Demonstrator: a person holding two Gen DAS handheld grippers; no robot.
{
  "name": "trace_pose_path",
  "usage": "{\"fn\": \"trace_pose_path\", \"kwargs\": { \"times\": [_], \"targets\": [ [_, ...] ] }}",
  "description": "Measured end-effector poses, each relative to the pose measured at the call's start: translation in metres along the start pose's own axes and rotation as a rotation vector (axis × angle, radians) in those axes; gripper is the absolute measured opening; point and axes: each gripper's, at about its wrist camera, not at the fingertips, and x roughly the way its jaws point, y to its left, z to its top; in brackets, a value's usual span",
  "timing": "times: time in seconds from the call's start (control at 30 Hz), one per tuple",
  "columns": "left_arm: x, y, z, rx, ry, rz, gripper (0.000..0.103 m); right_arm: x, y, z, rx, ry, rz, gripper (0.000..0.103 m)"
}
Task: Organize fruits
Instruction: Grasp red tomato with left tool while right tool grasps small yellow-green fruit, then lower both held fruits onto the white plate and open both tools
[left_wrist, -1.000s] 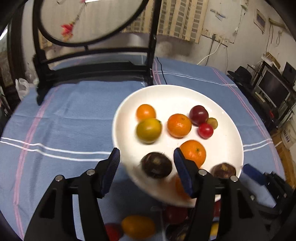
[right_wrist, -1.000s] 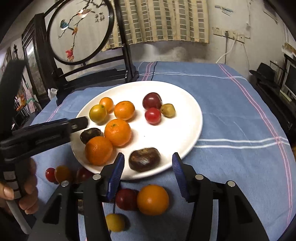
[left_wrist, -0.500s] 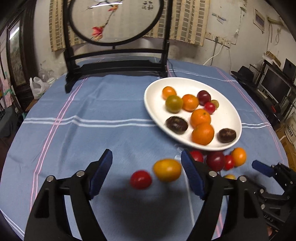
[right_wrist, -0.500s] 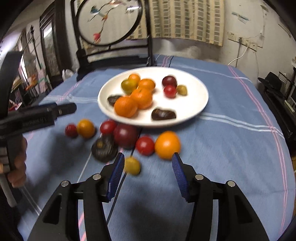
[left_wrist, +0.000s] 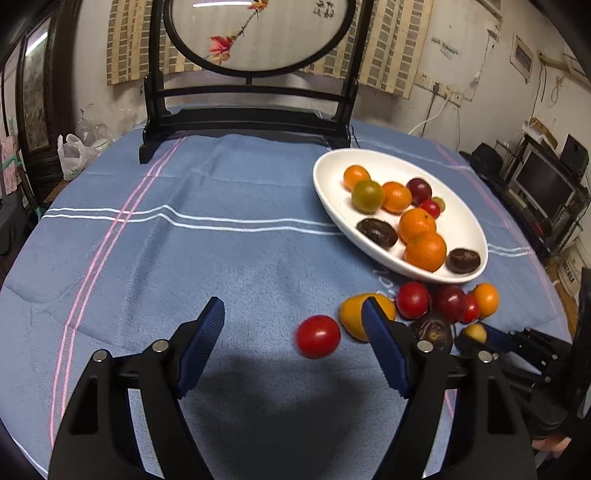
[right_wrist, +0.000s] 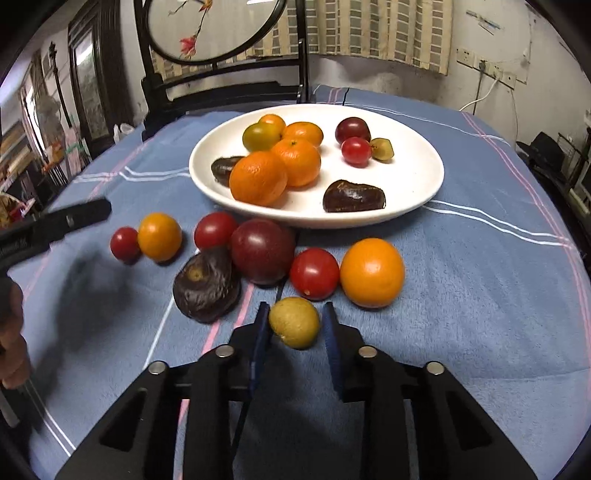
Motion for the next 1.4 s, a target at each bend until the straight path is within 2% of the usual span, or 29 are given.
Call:
{"fn": "trace_pose_path", "kwargs": {
  "times": [0.17,0.33,0.43,0.5,0.7,0.73,0.8,0.83,0.87,1.07,1.17,1.3,1.4],
  "targets": [
    [-0.003,-0.005,-0.008,0.035,0.009,0.005,0.075,-0.008,-0.012,-0.004,0.045,-0.012,0.047,0.027],
    [0.011,-0.011,-0.02,0.087,0.062,0.03,0.074,-0.019,-0.015,-0.005,0.043,-0.048,0.064,0.027],
    [0.02,-0.016,-0.024,0.111,0.099,0.034,0.063,-0.025,-0.014,-0.006,0.025,-0.069,0.066,0.027],
    [0.029,-0.019,-0.027,0.12,0.134,0.05,0.06,-0.026,-0.014,-0.006,0.02,-0.07,0.074,0.027],
    [0.038,-0.024,-0.021,0.126,0.124,0.08,0.06,-0.03,-0.009,-0.005,-0.003,-0.082,0.089,0.027],
    [0.039,-0.026,-0.02,0.129,0.123,0.089,0.057,-0.031,-0.008,-0.005,-0.006,-0.082,0.088,0.027],
    [0.04,-0.03,-0.018,0.136,0.118,0.079,0.044,-0.029,-0.009,-0.005,-0.007,-0.078,0.087,0.027],
    [0.041,-0.033,-0.018,0.147,0.109,0.061,0.034,-0.028,-0.009,-0.005,-0.007,-0.073,0.088,0.027],
    [0.041,-0.035,-0.018,0.157,0.1,0.06,0.03,-0.027,-0.008,-0.005,-0.008,-0.068,0.089,0.027],
    [0.031,-0.034,-0.02,0.156,0.088,0.045,0.029,-0.029,-0.006,-0.005,-0.016,-0.081,0.094,0.027],
    [0.01,-0.038,-0.016,0.158,0.047,0.014,0.029,-0.038,-0.012,-0.002,0.014,-0.118,0.093,0.027],
    [-0.012,-0.049,0.001,0.17,-0.003,-0.04,0.029,-0.056,-0.017,0.013,0.016,-0.169,0.083,0.027],
    [-0.009,-0.061,0.023,0.158,-0.008,-0.074,0.029,-0.06,-0.017,0.031,-0.018,-0.193,0.046,0.027]
  ]
}}
